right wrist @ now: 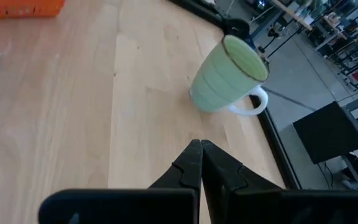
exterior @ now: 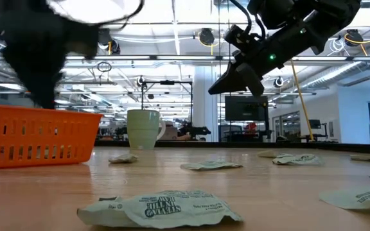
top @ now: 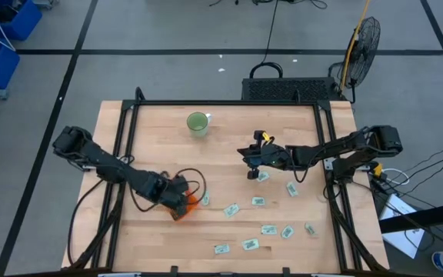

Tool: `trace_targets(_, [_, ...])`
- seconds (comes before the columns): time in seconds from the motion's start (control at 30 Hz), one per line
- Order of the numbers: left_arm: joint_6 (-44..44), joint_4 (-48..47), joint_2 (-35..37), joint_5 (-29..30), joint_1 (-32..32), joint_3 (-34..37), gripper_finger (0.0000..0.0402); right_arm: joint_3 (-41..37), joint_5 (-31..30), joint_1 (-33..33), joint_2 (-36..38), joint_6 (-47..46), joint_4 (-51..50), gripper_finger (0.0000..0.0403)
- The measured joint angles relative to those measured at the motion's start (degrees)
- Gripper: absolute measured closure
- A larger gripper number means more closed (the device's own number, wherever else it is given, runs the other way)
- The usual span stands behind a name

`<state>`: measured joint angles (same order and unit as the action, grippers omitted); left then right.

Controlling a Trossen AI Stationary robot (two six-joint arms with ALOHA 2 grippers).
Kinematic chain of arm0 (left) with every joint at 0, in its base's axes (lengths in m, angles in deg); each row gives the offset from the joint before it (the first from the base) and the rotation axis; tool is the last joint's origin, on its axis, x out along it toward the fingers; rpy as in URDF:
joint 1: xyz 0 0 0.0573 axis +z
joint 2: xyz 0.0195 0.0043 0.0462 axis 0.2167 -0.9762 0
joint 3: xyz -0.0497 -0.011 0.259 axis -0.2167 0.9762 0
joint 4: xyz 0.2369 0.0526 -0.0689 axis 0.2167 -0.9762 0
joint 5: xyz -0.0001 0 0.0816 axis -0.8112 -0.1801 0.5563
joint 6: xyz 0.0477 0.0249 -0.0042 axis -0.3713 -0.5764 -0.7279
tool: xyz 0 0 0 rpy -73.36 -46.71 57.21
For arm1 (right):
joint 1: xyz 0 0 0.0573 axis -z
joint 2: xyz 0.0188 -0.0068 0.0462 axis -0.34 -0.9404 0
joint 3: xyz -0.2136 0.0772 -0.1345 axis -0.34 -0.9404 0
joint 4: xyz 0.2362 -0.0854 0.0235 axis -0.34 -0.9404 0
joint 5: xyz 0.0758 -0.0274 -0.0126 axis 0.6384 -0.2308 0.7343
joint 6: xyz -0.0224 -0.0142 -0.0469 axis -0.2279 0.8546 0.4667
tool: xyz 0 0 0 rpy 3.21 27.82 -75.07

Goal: Pick and place Stevia / Truvia into bins
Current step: Put the stevia packet into the orange basket

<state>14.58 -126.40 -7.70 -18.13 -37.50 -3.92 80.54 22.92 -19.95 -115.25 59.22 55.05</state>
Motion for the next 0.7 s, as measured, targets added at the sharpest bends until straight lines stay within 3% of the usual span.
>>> trace_targets(0.13, [-13.3, 13.5, 0.4, 1.6, 1.0, -2.0, 0.0259, 0.0, 7.5, 0.3, 0.0, 0.0, 1.8, 0.0403])
trace_targets(0.23, [-20.4, 18.2, 0.4, 4.5, 2.2, -3.9, 0.0257, 0.0, 14.7, 0.7, 0.0, -0.3, 3.5, 0.0403])
trace_targets(0.37, [-20.0, 18.9, -1.6, 5.8, 6.7, -3.9, 0.0257, 0.0, 17.9, 0.8, 0.0, -0.4, 4.8, 0.0403])
trace_targets(0.47, [-17.8, 19.6, -5.1, -0.3, 11.5, -3.9, 0.0256, 0.0, 17.9, 0.8, 0.0, -0.4, 5.6, 0.0403])
trace_targets(0.7, [-26.3, 17.9, -11.7, -16.8, 19.4, -4.3, 0.0256, 0.0, 15.4, 0.9, 0.0, -0.4, 8.0, 0.0403])
